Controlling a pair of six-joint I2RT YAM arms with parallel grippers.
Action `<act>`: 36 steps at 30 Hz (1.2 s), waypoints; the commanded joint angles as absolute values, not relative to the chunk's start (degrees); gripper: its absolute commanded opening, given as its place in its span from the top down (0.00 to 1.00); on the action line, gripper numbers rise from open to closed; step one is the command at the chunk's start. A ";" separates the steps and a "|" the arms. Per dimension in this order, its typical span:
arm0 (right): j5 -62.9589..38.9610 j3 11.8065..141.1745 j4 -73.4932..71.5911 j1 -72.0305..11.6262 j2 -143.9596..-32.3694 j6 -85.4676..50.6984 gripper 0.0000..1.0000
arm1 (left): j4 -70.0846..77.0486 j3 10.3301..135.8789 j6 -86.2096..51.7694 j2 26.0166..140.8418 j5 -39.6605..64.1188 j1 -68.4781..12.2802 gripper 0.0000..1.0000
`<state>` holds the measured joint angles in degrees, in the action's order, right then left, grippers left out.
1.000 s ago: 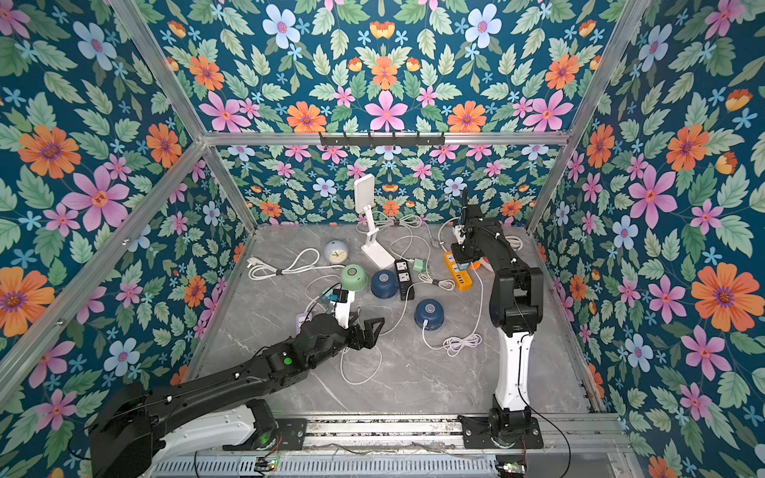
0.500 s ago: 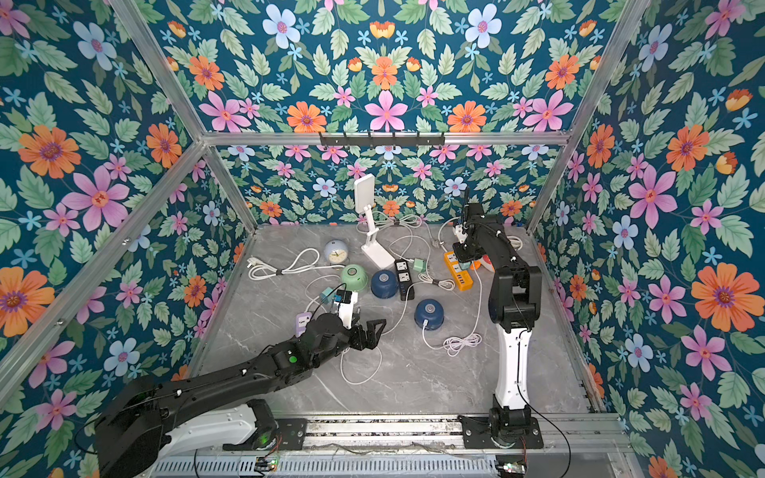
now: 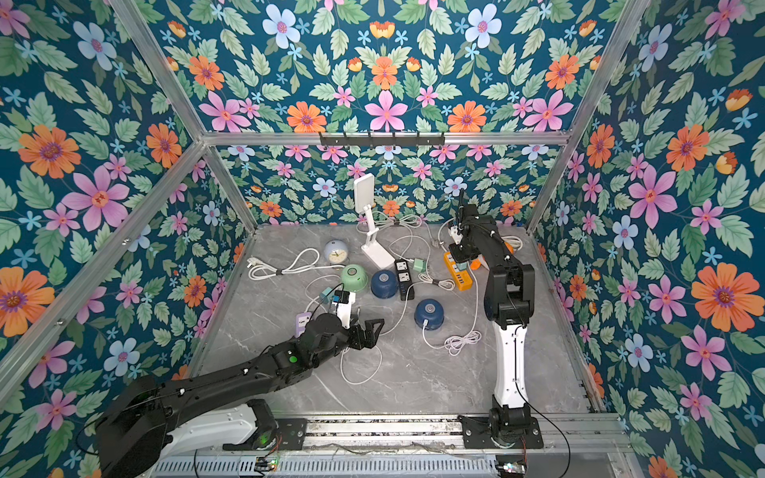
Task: Charge the cordless meat grinders
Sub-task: Insert the plug into the socket.
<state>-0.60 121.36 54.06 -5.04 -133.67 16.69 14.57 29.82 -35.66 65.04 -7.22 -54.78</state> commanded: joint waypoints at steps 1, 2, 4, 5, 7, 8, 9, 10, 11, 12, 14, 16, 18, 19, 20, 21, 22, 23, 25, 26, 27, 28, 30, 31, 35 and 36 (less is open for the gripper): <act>-1.43 121.58 56.66 -5.69 -135.84 17.16 1.00 | 15.82 29.79 -35.68 65.14 -6.61 -54.54 0.00; -1.40 121.92 56.93 -5.66 -136.36 17.08 1.00 | 15.80 29.82 -35.70 65.18 -6.62 -54.38 0.00; -1.60 121.50 56.98 -5.71 -136.75 17.05 1.00 | 15.81 29.79 -35.81 65.15 -6.66 -54.32 0.00; -1.75 121.00 56.76 -5.64 -136.77 16.89 1.00 | 15.82 29.79 -35.88 65.13 -6.64 -54.25 0.00; -1.91 119.18 56.25 -5.66 -136.80 16.43 1.00 | 15.86 30.08 -35.93 65.25 -6.76 -54.15 0.01; -2.03 118.36 56.06 -5.67 -136.84 16.35 1.00 | 15.91 30.10 -36.01 65.36 -6.70 -54.14 0.00; -2.11 117.34 55.81 -5.63 -136.69 16.15 1.00 | 15.91 30.31 -35.98 65.47 -6.75 -54.07 0.00; -2.13 116.35 55.36 -5.63 -136.52 16.08 1.00 | 15.86 30.61 -36.06 65.80 -6.76 -54.01 0.00; -2.03 115.24 54.89 -5.66 -136.34 16.02 1.00 | 15.56 30.99 -36.00 66.19 -6.70 -53.97 0.00; -1.85 114.06 54.22 -5.67 -135.97 15.84 1.00 | 14.80 31.78 -36.03 66.70 -6.74 -53.96 0.01; -1.84 112.31 53.15 -5.59 -135.46 15.82 1.00 | 13.07 33.26 -35.87 67.64 -6.75 -53.96 0.01; -2.02 111.40 52.84 -5.36 -135.27 15.31 1.00 | 11.84 34.22 -36.02 68.43 -6.88 -53.96 0.03; -2.00 110.93 52.90 -5.09 -134.96 14.82 1.00 | 11.59 34.37 -36.45 68.40 -6.77 -53.92 0.04; -2.09 110.63 52.99 -5.00 -134.56 14.49 1.00 | 11.73 34.19 -36.85 68.18 -6.65 -53.95 0.04; -1.88 110.34 52.87 -4.94 -134.24 14.10 1.00 | 11.85 33.94 -37.09 67.92 -6.61 -53.92 0.05; -1.95 110.31 53.06 -5.01 -133.67 13.54 1.00 | 11.81 33.60 -37.54 67.55 -6.62 -53.93 0.05; -2.21 110.30 53.17 -4.88 -133.13 13.06 1.00 | 11.81 33.28 -37.85 67.07 -6.76 -53.96 0.05; -2.29 110.30 53.25 -4.88 -132.57 12.33 0.96 | 11.80 33.01 -38.07 66.62 -6.74 -53.91 0.05; -1.94 109.86 52.98 -4.75 -130.82 10.98 0.73 | 10.98 32.70 -38.27 65.59 -6.93 -53.96 0.05; -1.60 109.29 52.50 -4.82 -129.82 10.37 0.63 | 10.46 32.67 -38.29 65.11 -7.09 -53.96 0.05; -1.55 108.92 52.08 -4.83 -128.82 9.99 0.53 | 9.92 32.61 -38.45 64.57 -7.37 -53.96 0.05; -1.60 108.36 51.50 -4.81 -127.71 9.62 0.26 | 9.51 32.46 -38.61 63.87 -7.68 -53.93 0.05; -2.06 108.13 51.09 -4.80 -125.90 8.94 0.01 | 9.16 31.85 -39.14 62.65 -8.16 -53.95 0.04; -2.63 108.23 51.09 -4.69 -124.93 8.64 0.01 | 9.10 31.54 -39.45 62.08 -8.42 -53.96 0.04; -3.34 108.83 51.20 -4.72 -121.86 7.46 0.01 | 6.97 31.20 -40.27 60.42 -9.70 -53.94 0.04; -3.44 109.11 51.41 -4.69 -121.13 7.15 0.01 | 6.02 31.37 -40.46 60.07 -10.08 -54.05 0.04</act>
